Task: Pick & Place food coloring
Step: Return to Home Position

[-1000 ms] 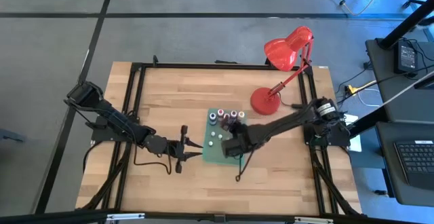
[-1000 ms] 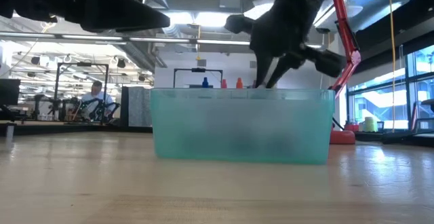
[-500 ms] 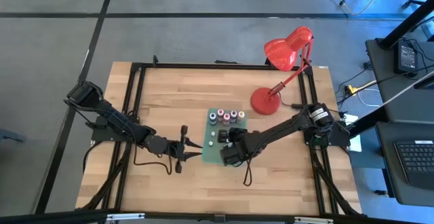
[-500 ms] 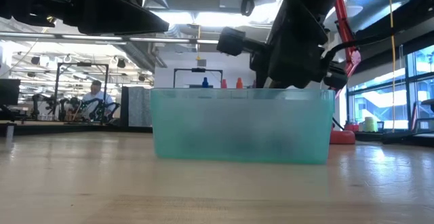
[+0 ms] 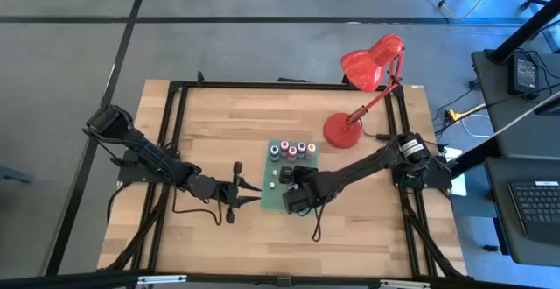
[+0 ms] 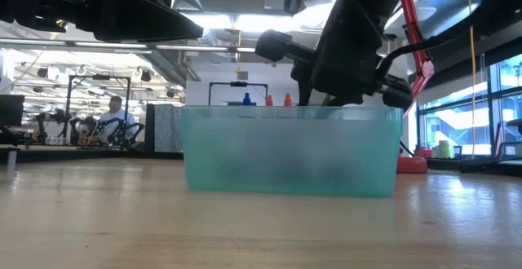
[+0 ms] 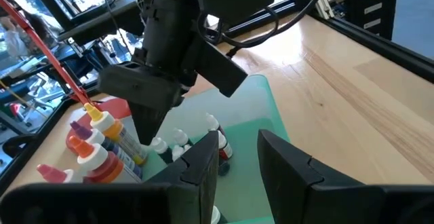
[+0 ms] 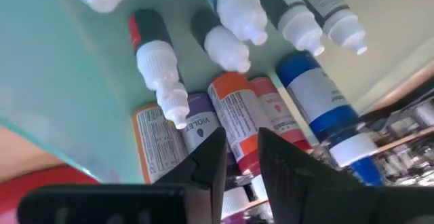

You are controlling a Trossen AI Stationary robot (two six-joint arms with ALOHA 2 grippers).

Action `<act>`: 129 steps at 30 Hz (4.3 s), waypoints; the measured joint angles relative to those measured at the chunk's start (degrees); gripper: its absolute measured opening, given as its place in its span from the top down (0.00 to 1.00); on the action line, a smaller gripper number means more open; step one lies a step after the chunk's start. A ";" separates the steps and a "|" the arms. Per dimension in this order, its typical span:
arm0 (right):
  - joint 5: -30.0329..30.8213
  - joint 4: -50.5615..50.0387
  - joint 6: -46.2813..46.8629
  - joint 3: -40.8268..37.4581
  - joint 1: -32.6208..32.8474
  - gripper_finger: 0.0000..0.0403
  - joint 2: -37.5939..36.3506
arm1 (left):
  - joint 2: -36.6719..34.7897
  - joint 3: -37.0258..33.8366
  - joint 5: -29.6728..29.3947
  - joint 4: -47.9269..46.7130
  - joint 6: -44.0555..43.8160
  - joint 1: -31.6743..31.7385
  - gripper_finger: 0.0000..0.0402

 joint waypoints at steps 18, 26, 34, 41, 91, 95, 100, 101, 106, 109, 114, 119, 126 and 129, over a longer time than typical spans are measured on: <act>-6.73 -15.14 44.68 3.46 0.71 0.79 -10.22 | -0.46 0.00 0.09 0.43 -2.88 0.36 0.75; -21.09 2.97 65.94 -20.41 7.65 0.79 -33.25 | -10.05 0.00 13.18 -7.04 -10.45 8.87 0.75; -34.28 32.58 70.31 -44.61 9.93 0.79 -53.70 | -27.67 -7.93 10.36 -7.37 -15.05 13.42 0.75; -35.99 46.78 71.91 -60.25 9.44 0.79 -66.68 | -40.77 -20.84 14.08 3.21 -17.64 16.80 0.75; -32.53 51.83 67.83 -82.27 0.74 0.79 -116.41 | -81.33 -24.37 20.15 -37.56 -22.08 30.56 0.76; -32.46 51.81 63.30 -82.27 0.41 0.79 -116.21 | -81.09 -24.50 20.04 -38.48 -22.09 30.56 0.75; -32.37 51.84 59.32 -82.27 0.40 0.79 -116.22 | -80.98 -24.63 20.02 -38.53 -22.08 30.56 0.75; -32.35 51.84 59.45 -82.27 0.40 0.79 -116.24 | -80.98 -24.63 20.02 -38.53 -22.08 30.56 0.75; -32.36 51.85 59.66 -82.27 0.40 0.79 -116.24 | -80.97 -24.63 20.01 -38.46 -22.08 30.56 0.76; -32.38 51.85 59.71 -82.27 0.40 0.79 -116.23 | -80.98 -24.63 20.02 -38.47 -22.08 30.56 0.75; -32.39 51.85 59.71 -82.27 0.40 0.79 -116.24 | -80.98 -24.63 20.00 -38.47 -22.08 30.56 0.75; -32.40 51.87 59.71 -82.27 0.40 0.79 -116.24 | -80.98 -24.63 20.00 -38.47 -22.08 30.56 0.76; -32.42 51.87 59.72 -82.25 0.40 0.79 -116.22 | -80.96 -24.63 20.00 -38.47 -22.08 30.56 0.75; -32.44 51.87 59.72 -82.25 0.40 0.79 -116.21 | -80.96 -24.63 19.99 -38.47 -22.08 30.56 0.75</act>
